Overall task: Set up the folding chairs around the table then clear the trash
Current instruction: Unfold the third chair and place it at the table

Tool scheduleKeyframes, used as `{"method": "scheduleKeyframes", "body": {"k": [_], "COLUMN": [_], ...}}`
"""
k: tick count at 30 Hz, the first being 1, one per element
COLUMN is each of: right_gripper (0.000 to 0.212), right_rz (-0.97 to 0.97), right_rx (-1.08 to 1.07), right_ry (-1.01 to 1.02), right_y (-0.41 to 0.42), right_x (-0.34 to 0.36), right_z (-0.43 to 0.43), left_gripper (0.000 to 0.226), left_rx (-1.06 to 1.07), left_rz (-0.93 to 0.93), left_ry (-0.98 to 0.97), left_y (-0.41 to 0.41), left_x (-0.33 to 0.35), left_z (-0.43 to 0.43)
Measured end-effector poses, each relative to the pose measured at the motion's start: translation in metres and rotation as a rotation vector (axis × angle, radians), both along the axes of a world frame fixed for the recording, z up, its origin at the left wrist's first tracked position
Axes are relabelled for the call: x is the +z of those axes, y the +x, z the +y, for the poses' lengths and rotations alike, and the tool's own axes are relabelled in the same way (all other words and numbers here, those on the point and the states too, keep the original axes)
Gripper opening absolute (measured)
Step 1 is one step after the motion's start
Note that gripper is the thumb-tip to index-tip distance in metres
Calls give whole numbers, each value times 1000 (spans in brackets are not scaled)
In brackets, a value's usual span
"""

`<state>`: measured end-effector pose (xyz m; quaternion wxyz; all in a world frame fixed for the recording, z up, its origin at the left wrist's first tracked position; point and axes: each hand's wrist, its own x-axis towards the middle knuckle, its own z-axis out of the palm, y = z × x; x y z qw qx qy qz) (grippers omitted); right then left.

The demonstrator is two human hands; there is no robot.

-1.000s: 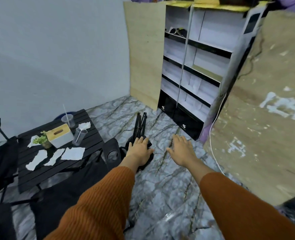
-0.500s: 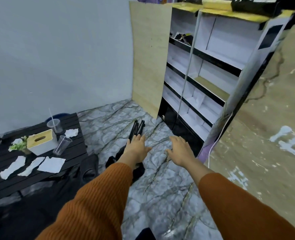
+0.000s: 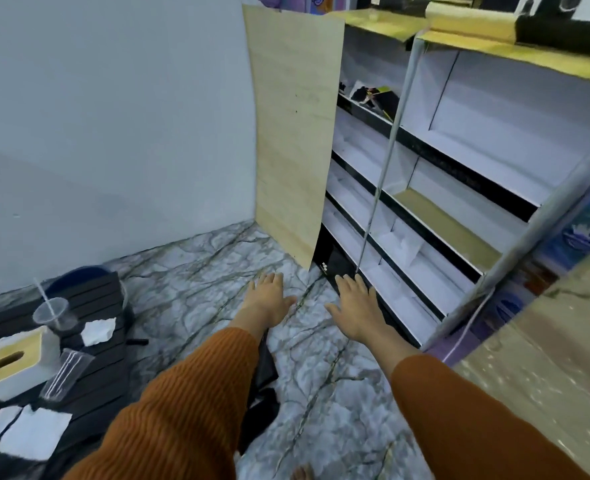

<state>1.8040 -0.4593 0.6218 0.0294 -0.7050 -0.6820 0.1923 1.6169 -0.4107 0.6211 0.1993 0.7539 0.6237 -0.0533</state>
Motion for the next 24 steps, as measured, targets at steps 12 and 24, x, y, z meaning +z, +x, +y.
{"method": "scheduleKeyframes", "body": {"k": [12,24], "right_gripper": [66,62], "right_rz": [-27,-24], "right_rx": [182,706], "right_ry": [22,91], "right_y": [-15,-91], "right_x": [8,19], "right_z": [219,449], "left_gripper": [71,68], "left_rx": [179,720], "left_rz": [-53,-31], "left_ry": [31,82], "left_y": [-25,-98], "left_x": [-1,5], "left_z": [180,289]}}
